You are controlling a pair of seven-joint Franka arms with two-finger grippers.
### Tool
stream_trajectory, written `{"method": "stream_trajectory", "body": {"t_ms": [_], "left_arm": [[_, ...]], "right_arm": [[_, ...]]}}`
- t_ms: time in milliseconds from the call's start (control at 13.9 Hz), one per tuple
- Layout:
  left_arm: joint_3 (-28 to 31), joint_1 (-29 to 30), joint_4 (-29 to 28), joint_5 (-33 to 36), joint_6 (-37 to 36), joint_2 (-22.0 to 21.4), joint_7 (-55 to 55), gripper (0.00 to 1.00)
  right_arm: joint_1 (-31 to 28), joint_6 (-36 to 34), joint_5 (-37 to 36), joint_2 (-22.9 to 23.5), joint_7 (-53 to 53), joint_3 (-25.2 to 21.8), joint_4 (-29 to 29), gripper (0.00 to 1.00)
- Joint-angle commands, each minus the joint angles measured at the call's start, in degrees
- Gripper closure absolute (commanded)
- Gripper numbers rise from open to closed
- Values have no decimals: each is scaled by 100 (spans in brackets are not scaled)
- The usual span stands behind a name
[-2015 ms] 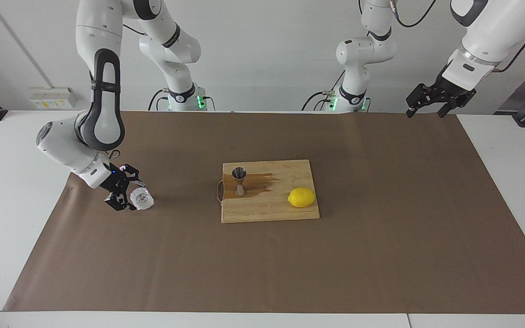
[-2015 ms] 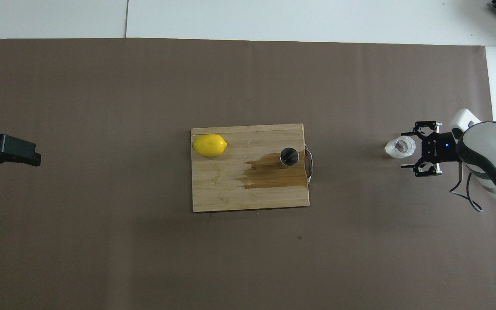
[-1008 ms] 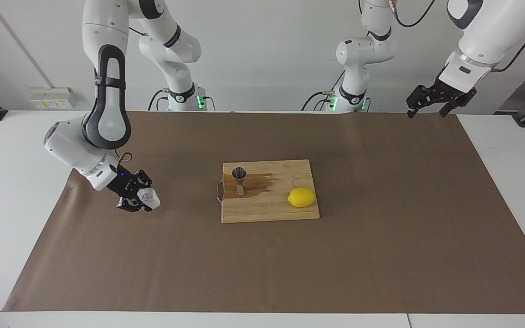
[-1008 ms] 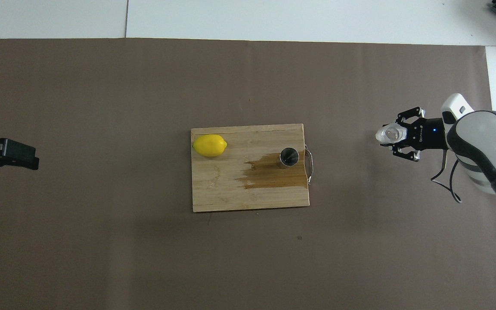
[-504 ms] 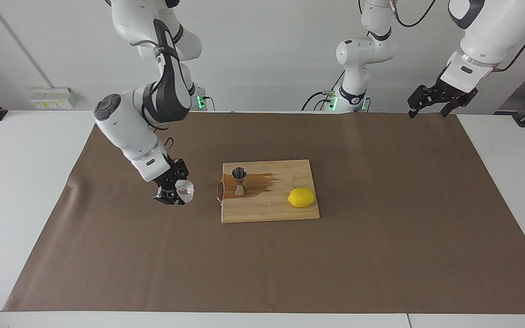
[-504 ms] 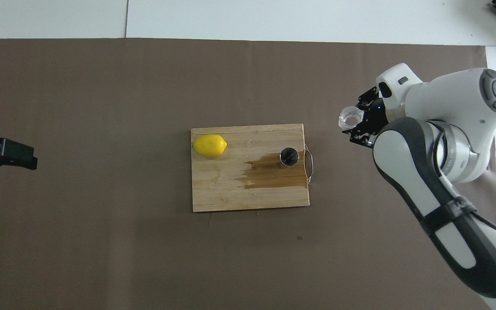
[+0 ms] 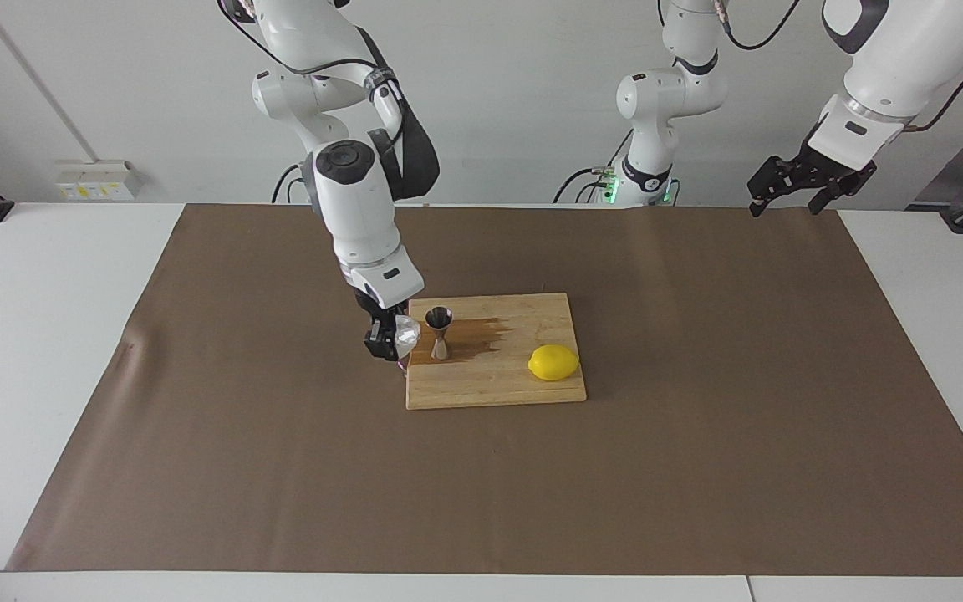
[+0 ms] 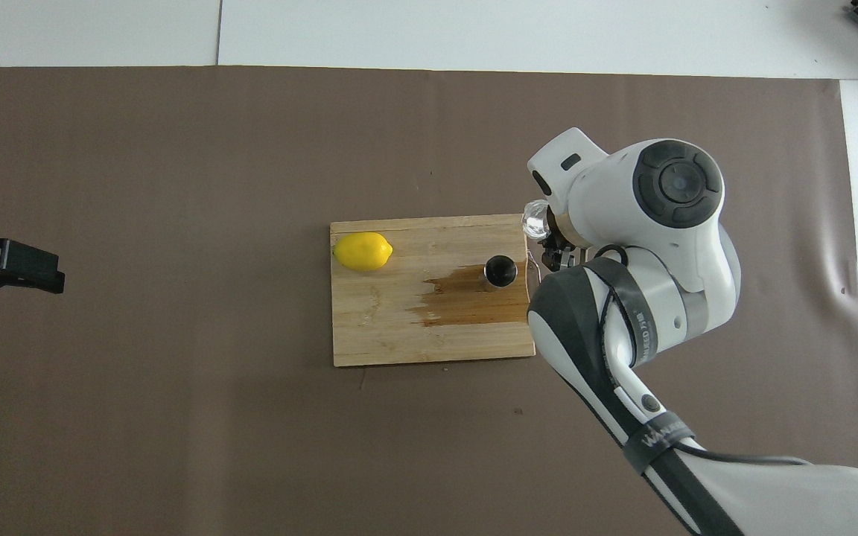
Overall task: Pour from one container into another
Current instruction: 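Lift the clear cup with the right gripper and carry it above the metal cup, then tilt the clear cup with the right gripper to pour into the metal cup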
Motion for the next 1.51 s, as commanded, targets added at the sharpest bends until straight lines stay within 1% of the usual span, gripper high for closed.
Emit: {"method": "stream_trajectory", "body": {"t_ms": [0, 144, 504, 864, 1224, 1440], "left_arm": [[-2, 17, -192, 86, 21, -185, 4, 0], [-2, 8, -192, 86, 21, -185, 4, 0], [-2, 8, -192, 86, 21, -185, -5, 0], [-2, 17, -192, 86, 21, -185, -5, 0], [-2, 8, -192, 86, 21, -185, 4, 0], [-2, 8, -192, 86, 21, -185, 4, 0]], "right_arm": [[157, -320, -420, 6, 140, -17, 112, 100], [218, -356, -465, -12, 141, -17, 95, 100], [465, -506, -921, -108, 158, -17, 33, 100], [719, -550, -1589, -337, 413, -17, -362, 100], [913, -734, -2186, -547, 606, -17, -678, 100], [966, -726, -2337, -592, 729, -8, -758, 100]]}}
